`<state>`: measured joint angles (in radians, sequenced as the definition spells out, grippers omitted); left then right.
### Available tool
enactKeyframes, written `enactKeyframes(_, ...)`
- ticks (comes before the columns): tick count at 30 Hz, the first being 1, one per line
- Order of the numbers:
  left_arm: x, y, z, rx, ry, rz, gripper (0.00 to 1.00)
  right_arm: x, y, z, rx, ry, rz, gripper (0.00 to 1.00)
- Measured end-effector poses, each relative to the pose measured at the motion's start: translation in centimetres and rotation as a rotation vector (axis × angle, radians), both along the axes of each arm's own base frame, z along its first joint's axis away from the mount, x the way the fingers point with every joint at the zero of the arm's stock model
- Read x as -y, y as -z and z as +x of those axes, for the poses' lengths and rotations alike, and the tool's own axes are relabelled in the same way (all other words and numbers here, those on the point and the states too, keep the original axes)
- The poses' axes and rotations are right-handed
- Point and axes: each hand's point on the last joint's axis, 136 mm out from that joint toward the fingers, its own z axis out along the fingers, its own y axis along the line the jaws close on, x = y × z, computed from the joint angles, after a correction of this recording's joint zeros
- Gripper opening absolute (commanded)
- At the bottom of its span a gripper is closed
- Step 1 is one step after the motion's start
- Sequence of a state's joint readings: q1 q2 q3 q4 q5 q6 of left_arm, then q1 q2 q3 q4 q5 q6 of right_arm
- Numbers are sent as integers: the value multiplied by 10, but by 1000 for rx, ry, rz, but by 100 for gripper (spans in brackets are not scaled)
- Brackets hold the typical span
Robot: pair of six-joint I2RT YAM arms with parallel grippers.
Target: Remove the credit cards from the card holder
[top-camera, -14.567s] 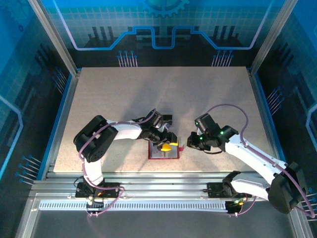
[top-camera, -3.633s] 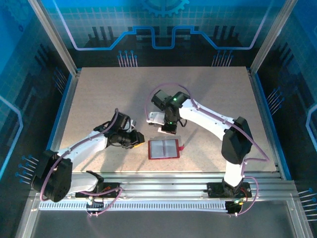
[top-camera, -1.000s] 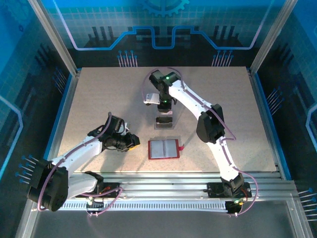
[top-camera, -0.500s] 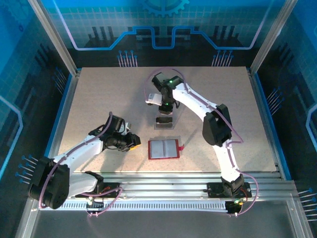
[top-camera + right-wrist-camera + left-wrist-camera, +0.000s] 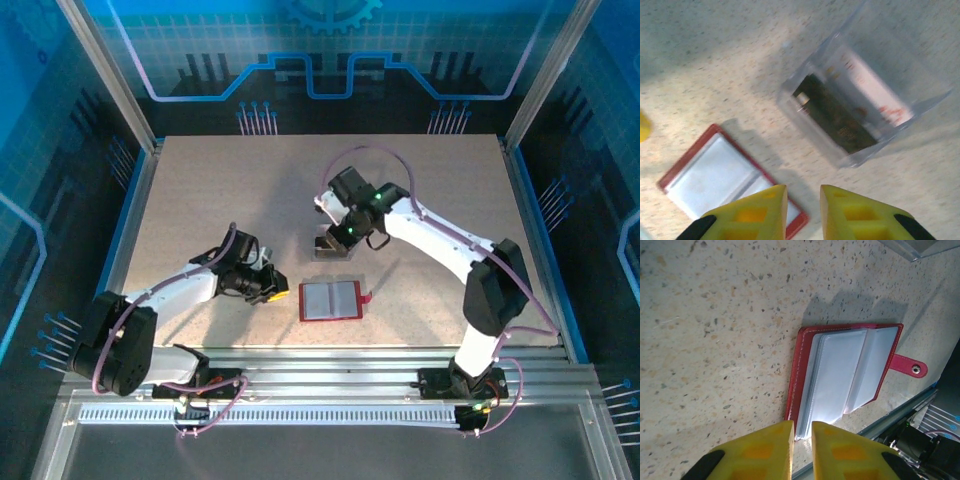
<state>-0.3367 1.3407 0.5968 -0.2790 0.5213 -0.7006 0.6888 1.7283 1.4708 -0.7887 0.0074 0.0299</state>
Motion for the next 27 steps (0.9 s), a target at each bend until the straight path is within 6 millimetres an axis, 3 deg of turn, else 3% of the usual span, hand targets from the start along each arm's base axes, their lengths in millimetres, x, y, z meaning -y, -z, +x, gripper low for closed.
enactKeyframes(7, 9, 6, 2, -31, 23, -24, 8, -21, 10, -54, -158, 156, 153, 20)
enactKeyframes(13, 21, 11, -1, -48, 63, -38, 5, -37, 22, -83, -294, 271, 269, 19)
enactKeyframes(20, 30, 12, -3, -38, 90, -43, 1, -47, 55, -102, -446, 386, 392, 17)
enactKeyframes(27, 40, 13, -6, -29, 110, -45, 0, -60, 63, -99, -501, 426, 454, 17)
